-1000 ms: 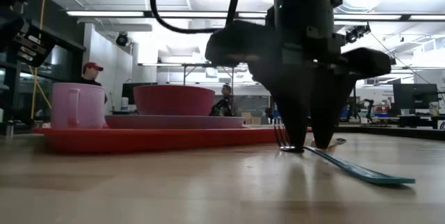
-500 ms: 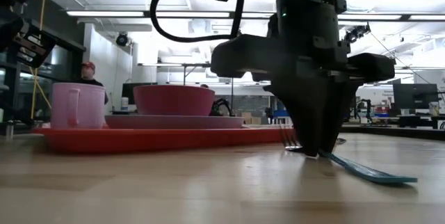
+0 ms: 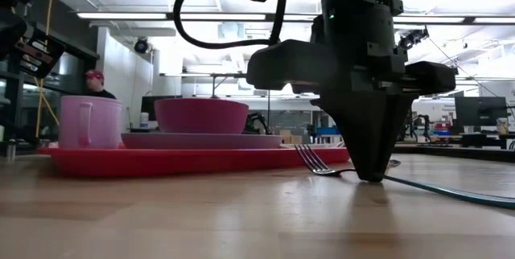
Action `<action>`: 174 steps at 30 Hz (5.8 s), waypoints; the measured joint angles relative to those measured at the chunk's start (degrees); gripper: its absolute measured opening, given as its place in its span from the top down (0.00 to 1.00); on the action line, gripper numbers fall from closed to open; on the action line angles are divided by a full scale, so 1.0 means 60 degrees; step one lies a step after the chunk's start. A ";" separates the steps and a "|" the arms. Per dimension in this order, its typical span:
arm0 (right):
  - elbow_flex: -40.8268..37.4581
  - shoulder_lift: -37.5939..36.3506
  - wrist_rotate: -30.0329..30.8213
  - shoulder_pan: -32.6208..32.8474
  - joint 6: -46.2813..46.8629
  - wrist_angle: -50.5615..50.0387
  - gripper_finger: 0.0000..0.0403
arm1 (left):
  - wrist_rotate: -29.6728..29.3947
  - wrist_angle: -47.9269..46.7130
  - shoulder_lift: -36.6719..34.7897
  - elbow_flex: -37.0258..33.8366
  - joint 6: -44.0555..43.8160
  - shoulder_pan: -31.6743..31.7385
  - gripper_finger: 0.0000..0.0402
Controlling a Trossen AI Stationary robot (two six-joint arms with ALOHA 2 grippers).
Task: Set up tray
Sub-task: Put the blue fork on top of the table napkin on the red serving tray, then put the blue spoon on top of the brown table napkin to the left of the blue fork on the red serving tray
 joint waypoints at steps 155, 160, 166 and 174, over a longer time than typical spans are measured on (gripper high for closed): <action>0.0004 -0.0474 -0.0582 -0.7162 -0.9511 0.1589 0.88 | -0.2211 0.0441 -0.0004 0.0000 -0.1151 0.0000 0.71; 0.0004 -0.0474 -0.0601 -0.7162 -0.9513 0.1589 0.85 | -0.2209 0.0377 -0.0004 0.0000 -0.1166 0.0000 0.71; 0.0004 -0.0599 -0.0683 -0.7162 -0.9513 0.1572 0.87 | -0.2200 0.0378 -0.0002 0.0000 -0.1172 -0.0001 0.71; 0.0004 -0.1271 -0.0813 -0.7154 -0.9513 0.1394 0.91 | -0.1822 0.0390 -0.0004 0.0000 -0.1188 -0.0003 0.71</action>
